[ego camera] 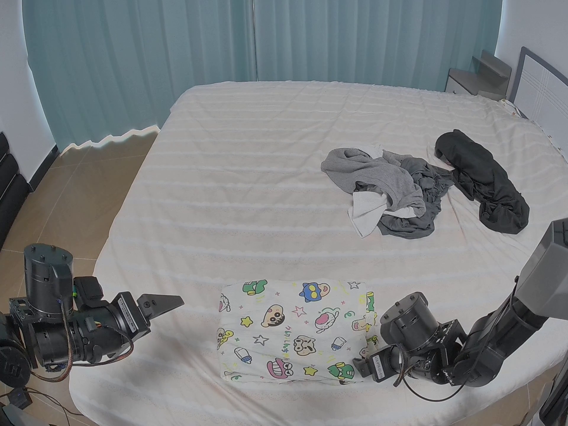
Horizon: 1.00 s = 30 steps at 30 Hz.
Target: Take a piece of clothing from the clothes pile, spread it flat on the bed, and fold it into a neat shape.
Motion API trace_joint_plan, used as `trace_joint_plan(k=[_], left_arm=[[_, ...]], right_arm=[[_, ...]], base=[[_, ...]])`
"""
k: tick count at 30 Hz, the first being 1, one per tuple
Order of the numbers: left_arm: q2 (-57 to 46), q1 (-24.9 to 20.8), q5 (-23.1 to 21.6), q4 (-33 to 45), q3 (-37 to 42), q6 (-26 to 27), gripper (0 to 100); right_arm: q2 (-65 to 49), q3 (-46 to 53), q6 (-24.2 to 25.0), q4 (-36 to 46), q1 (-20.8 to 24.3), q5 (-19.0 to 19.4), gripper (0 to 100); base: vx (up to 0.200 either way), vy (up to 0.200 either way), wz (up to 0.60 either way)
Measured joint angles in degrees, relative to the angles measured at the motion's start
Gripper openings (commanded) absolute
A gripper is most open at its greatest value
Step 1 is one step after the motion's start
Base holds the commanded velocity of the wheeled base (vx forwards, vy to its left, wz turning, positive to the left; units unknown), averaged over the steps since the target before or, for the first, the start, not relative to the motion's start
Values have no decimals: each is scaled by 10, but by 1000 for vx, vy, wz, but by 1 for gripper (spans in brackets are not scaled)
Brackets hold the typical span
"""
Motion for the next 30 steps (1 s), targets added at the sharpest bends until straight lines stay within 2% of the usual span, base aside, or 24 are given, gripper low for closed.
trace_joint_plan(k=[5,7,14,22,30], left_arm=[[1,0,-9,0,1,0,100],[1,0,-10,0,2,0,100],[5,-1,-13,0,3,0,100],[9,0,-13,-1,4,-1,100],[19,0,-13,-1,4,-2,100]], right_arm=[[-7,-2,91,-20,-20,99,100],[-6,-8,105,-22,-35,115,100],[30,-66,109,-5,-64,114,100],[81,-129,68,74,-68,91,100],[90,-109,64,77,-70,79,100]], base=[[0,0,0],[0,0,0],[0,0,0],[0,0,0],[0,0,0]])
